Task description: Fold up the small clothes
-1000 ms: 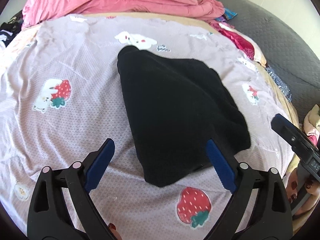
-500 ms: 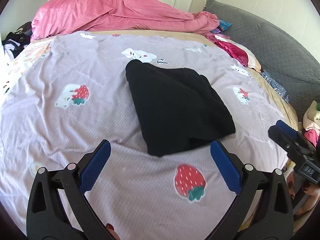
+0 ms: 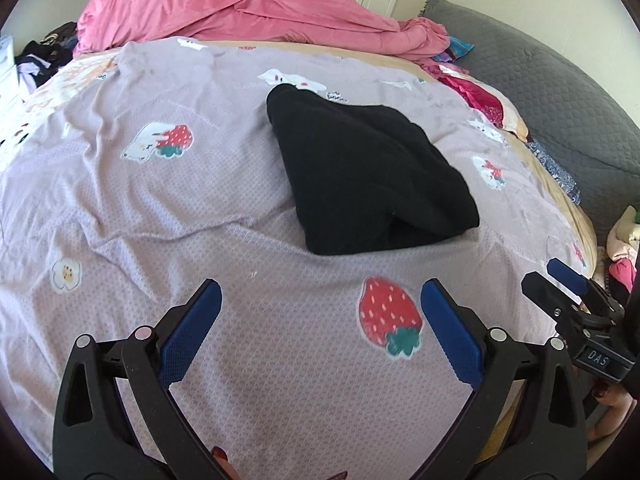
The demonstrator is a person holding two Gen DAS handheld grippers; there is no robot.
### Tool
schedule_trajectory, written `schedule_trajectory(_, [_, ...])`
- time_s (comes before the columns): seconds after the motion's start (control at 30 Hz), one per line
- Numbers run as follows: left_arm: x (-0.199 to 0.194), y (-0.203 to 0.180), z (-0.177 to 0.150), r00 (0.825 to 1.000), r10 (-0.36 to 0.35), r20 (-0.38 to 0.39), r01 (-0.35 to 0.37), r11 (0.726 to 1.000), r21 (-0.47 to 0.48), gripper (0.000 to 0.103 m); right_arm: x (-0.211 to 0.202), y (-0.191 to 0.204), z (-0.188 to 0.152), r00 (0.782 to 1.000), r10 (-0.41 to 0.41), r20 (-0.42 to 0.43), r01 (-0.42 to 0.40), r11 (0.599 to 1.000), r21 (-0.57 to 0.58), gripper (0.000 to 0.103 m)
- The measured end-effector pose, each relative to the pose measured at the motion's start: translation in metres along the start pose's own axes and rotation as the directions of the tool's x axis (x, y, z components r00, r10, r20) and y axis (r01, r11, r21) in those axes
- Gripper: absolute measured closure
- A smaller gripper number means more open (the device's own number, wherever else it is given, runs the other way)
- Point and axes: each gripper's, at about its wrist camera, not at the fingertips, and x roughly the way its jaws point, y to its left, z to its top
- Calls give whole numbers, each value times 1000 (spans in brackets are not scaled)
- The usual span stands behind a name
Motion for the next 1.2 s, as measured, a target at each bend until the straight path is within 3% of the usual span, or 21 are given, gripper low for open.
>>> schedule_trajectory(0.63, [-3,1,-3,998,56,-17,-56,998,-4,9,-1,0,-3,1000,1,-9,-1,1000,6,4])
schedule_trajectory(1.2, [-4,0,-3,998,63,-19,-63,998,1,9,-3,-1,-1,1000,-12,1,12,1000,2,4])
